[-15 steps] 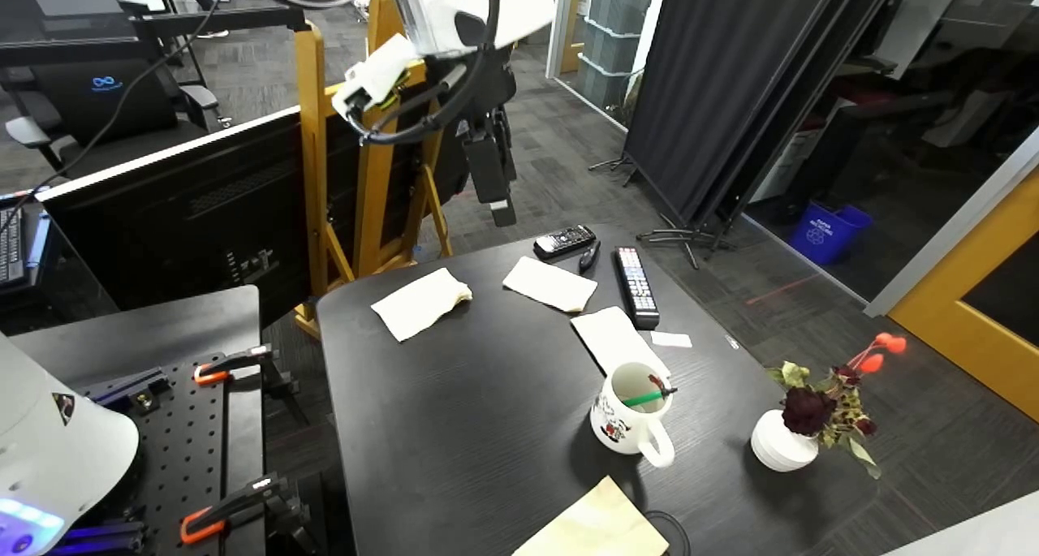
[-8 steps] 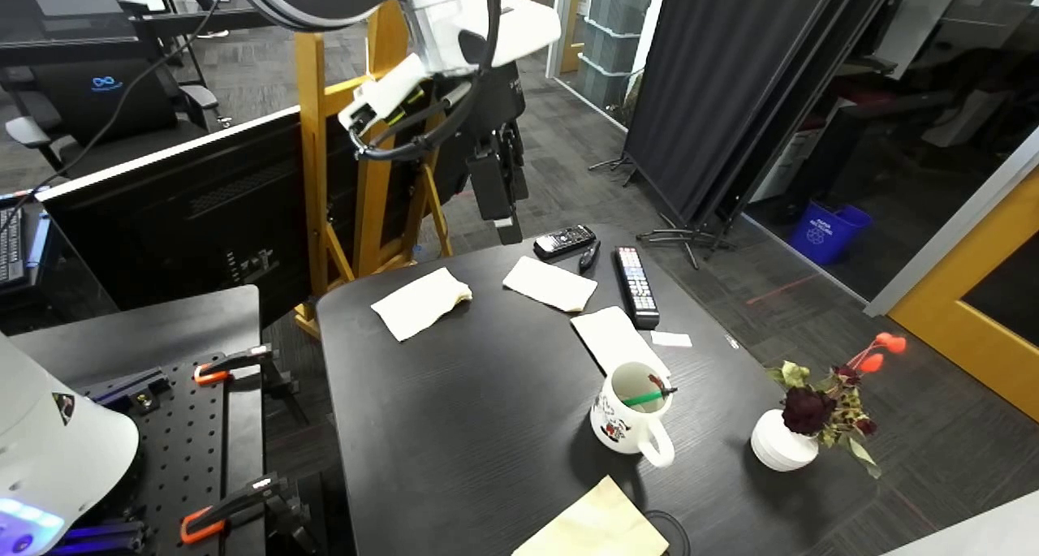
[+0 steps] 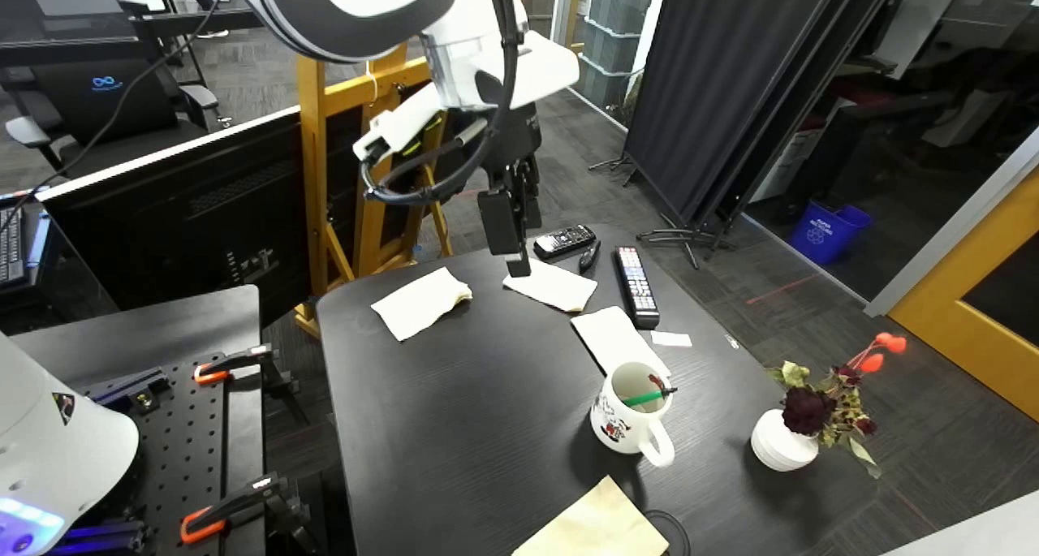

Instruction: Put the pen on the table

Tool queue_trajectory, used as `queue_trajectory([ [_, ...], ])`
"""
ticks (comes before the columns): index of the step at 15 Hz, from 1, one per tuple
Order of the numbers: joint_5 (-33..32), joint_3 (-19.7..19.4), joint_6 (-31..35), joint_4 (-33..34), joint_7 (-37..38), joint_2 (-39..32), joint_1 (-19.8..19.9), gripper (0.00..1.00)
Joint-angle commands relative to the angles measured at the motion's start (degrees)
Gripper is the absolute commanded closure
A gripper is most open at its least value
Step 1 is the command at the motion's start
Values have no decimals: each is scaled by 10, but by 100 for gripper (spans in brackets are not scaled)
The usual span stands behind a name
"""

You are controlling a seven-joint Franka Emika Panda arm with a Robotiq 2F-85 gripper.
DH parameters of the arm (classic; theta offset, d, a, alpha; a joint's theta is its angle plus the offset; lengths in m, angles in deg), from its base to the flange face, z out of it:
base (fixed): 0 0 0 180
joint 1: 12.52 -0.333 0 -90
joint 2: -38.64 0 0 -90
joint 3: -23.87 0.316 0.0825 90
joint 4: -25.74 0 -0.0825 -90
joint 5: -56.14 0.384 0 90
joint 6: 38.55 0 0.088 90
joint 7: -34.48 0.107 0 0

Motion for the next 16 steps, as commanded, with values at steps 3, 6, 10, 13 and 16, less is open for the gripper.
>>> queue_trajectory([
  [3,-7,-43,56,48,-2,-88,8,0],
  [6,-10,-67,89,77,-10,-135,2,0],
  [10,-18,-98,128,125,-8,-198,-12,0],
  [13,-5,-116,133,163,-16,-241,-24,0],
  [16,14,-123,126,193,-31,-273,-33,0],
])
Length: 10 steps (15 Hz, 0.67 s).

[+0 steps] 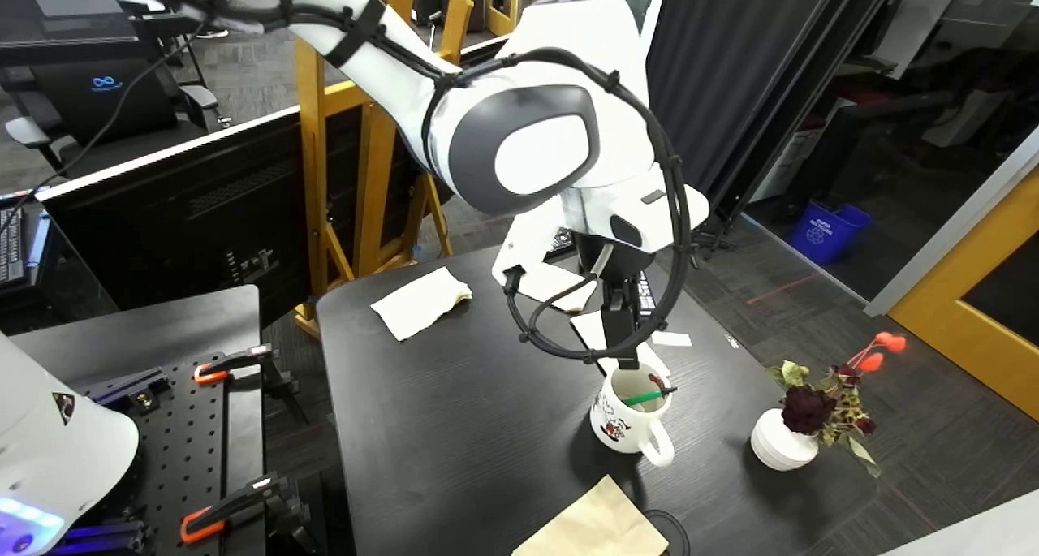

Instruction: Put the pen on the table

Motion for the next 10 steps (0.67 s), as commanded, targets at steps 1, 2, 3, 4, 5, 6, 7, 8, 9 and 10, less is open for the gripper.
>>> queue_trajectory([
  [1,28,-17,-5,49,-31,-46,-19,0],
  [2,38,-17,-6,56,-40,-54,-21,0],
  [3,47,-18,-5,62,-49,-62,-22,0],
  [4,58,-18,-8,67,-55,-68,-24,0],
  [5,66,-20,-11,72,-60,-74,-26,0],
  [6,77,-20,-12,75,-68,-80,-27,0],
  [7,85,-21,-14,79,-73,-85,-28,0],
  [8,90,-24,-14,83,-75,-90,-30,0],
  [9,98,-24,-13,84,-80,-94,-31,0],
  [10,103,-25,-13,88,-83,-99,-31,0],
])
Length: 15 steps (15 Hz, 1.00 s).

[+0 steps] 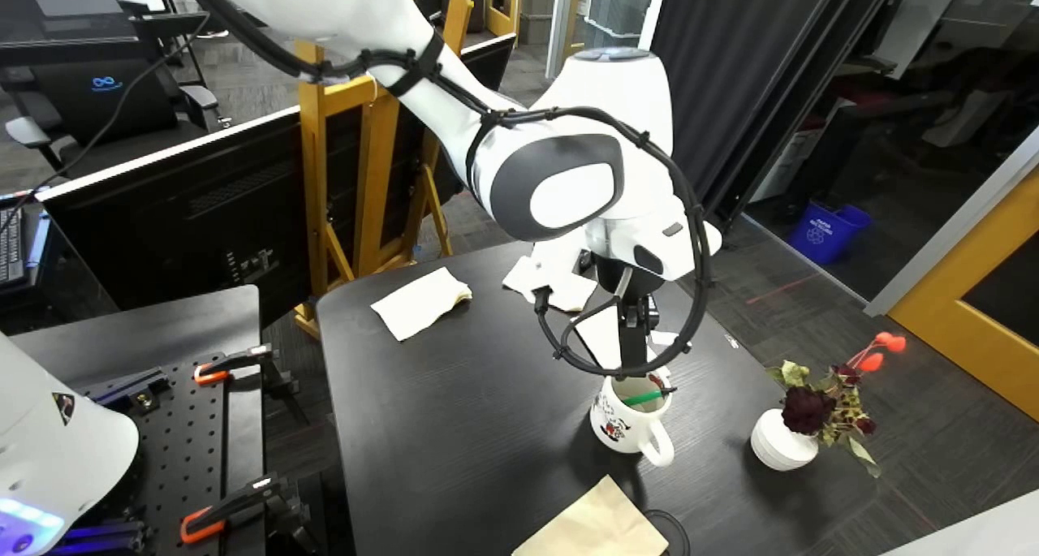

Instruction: Put the pen on the table

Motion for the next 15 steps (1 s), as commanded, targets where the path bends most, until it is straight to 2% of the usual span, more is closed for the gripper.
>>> queue_trajectory([
  [1,32,-12,-15,28,-32,-22,-9,0],
  [11,90,-9,-28,66,-111,-65,6,0],
  [12,93,-7,-28,69,-121,-67,8,3],
  [13,94,-7,-30,71,-127,-69,8,15],
  [15,98,-5,-33,78,-139,-74,10,31],
])
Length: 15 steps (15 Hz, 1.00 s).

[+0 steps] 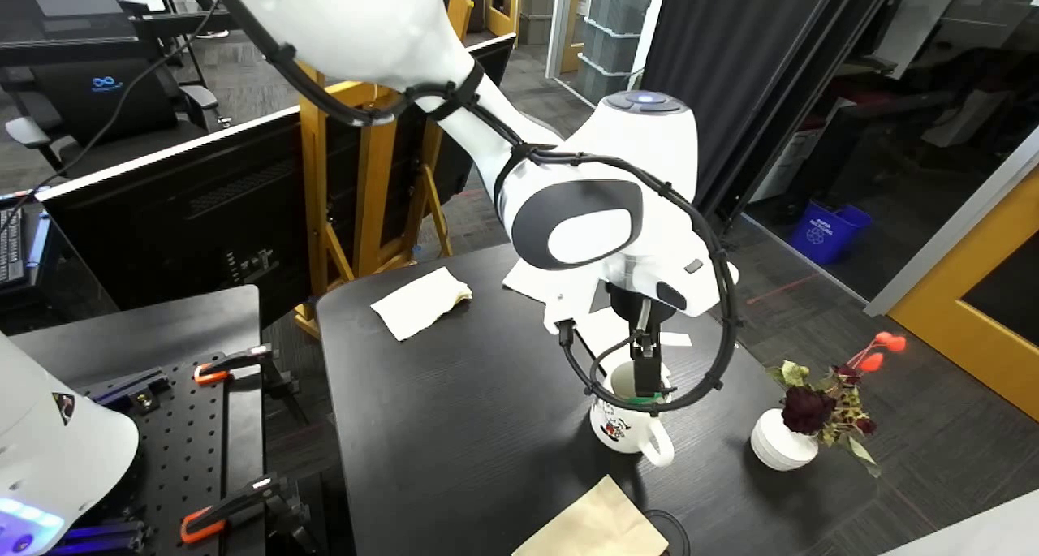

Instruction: Put the pen on the table

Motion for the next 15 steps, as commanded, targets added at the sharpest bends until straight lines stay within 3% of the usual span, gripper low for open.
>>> queue_trajectory([
  [1,20,4,-26,29,-36,-13,6,37],
  [5,29,6,-38,41,-55,-23,9,54],
  [8,31,8,-50,49,-62,-32,11,60],
  [15,35,11,-66,70,-64,-55,16,63],
])
